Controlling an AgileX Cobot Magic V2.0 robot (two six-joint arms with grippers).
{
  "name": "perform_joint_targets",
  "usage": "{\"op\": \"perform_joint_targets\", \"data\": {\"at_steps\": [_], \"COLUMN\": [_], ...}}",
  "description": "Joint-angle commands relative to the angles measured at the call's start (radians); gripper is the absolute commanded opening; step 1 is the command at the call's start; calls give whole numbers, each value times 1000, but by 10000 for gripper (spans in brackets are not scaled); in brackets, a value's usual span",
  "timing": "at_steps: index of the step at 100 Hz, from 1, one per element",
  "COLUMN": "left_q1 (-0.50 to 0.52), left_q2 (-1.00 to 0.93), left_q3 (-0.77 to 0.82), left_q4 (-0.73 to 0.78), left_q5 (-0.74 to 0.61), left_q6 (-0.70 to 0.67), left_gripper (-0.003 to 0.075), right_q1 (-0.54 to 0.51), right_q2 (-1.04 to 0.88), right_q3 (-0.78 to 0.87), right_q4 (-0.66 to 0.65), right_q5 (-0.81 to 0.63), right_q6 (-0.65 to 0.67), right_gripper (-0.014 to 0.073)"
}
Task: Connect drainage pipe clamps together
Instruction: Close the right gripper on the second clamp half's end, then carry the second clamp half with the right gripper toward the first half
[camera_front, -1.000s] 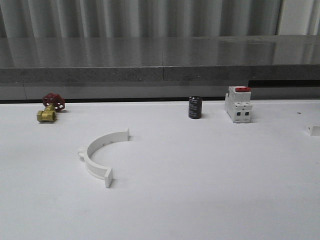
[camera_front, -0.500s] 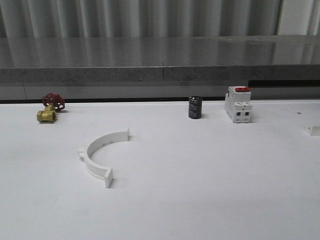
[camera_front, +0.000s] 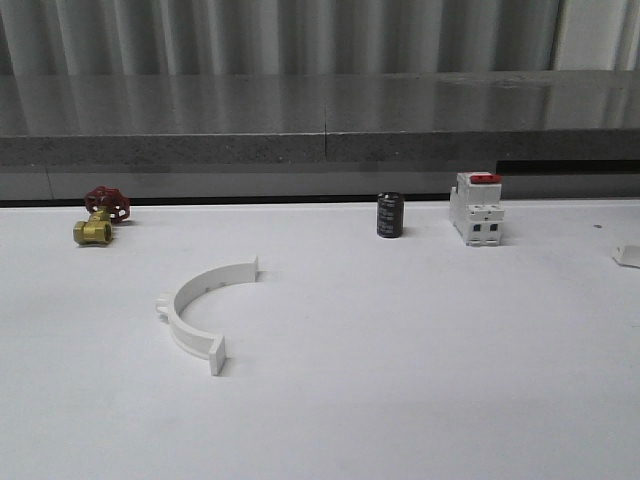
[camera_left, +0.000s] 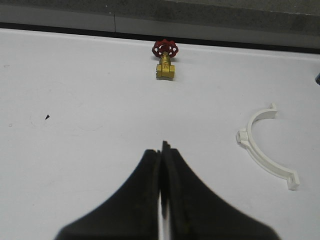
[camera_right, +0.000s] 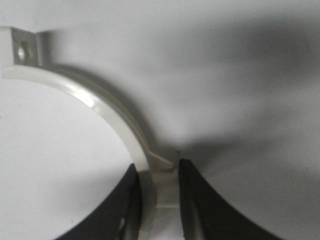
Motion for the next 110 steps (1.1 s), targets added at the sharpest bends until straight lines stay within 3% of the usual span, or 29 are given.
{"op": "perform_joint_targets", "data": {"at_steps": [1, 28, 58, 76, 97, 110], "left_q1": [2, 2, 2, 2, 2, 2], "left_q2": [4, 4, 4, 4, 4, 4], "left_q3": [-27, -27, -27, -27, -27, -27], "left_q4": [4, 4, 4, 4, 4, 0], "left_q5": [-75, -75, -75, -75, -75, -75], "left_q6": [2, 2, 2, 2, 2, 2], "left_gripper": [-21, -20, -20, -21, -20, -20], "right_q1": [-4, 27, 247, 445, 682, 771], "right_q2": [-44, -52, -168, -183, -150, -110], "right_q3": [-30, -110, -147, -160, -193, -210], "right_q4": [6, 21, 19, -58, -318, -432], "right_q5": [-12, 132, 174, 171, 153, 155], "right_q6": [-10, 1, 122, 305, 688, 866], "right_gripper": [92, 92, 92, 91, 90, 90]}}
